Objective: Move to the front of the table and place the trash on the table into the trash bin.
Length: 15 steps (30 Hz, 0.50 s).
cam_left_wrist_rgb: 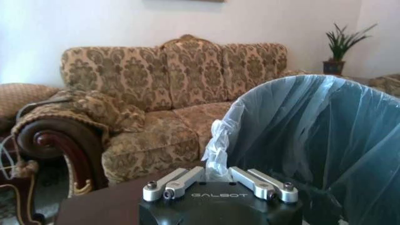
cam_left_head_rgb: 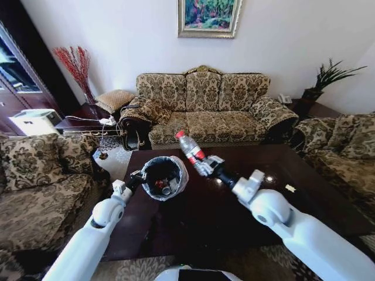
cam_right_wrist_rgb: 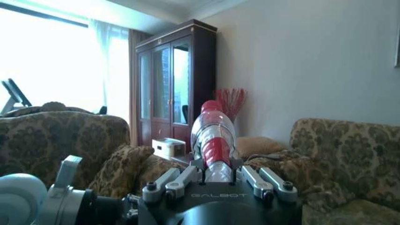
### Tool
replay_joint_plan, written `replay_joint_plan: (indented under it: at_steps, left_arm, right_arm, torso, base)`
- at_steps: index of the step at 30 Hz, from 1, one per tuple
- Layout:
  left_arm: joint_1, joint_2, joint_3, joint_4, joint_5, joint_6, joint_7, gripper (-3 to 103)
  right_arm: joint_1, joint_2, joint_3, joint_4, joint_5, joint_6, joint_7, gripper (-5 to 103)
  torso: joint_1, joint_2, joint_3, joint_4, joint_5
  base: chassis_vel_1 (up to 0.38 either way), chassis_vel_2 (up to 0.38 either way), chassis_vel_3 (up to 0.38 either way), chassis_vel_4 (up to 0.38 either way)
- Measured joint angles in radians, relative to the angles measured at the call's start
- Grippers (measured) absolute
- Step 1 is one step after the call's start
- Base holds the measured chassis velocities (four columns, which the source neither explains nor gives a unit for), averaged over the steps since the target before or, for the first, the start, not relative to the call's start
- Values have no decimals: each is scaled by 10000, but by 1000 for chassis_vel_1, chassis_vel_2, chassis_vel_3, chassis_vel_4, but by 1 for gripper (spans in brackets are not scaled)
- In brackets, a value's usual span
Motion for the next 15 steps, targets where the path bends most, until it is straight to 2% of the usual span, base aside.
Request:
replay_joint_plan:
  at_steps: [4,5,8,9,12,15]
  left_arm:
    - [-331,304,224,16,-262,269,-87,1]
    - [-331,304,224,16,-262,269,-87,1]
    - [-349,450,216,27,-355,326,-105,1]
    - [-349,450,216,27,-355,326,-105,1]
    - [-348,499,166,141,-362,326,-110,1]
    - [-354,500,165,206,-363,326,-105,1]
  right_arm:
    - [1613,908,-1602,-900,42,273,36,19]
    - [1613,908,-1602,-900,42,273,36,19]
    - [2257,1501,-2469,-1351,22,290,66,19]
    - [2257,1501,-2469,-1351,22,290,66,19]
    - [2488,2168,-2980,-1988,-226,322,64,19]
    - [2511,2534,-3122,-2342,-381,340,67,19]
  torso:
    - [1,0,0,-1,-3]
    - [1,0,0,-1,-3]
    - [1,0,-1,4,-7]
    - [1,0,-1,4,-7]
    - [0,0,-2,0,-5]
    - [0,0,-1,-1,-6]
  base:
    - [0,0,0,0]
    - [0,0,0,0]
    - [0,0,0,0]
    - [0,0,0,0]
    - [0,0,0,0]
    - [0,0,0,0]
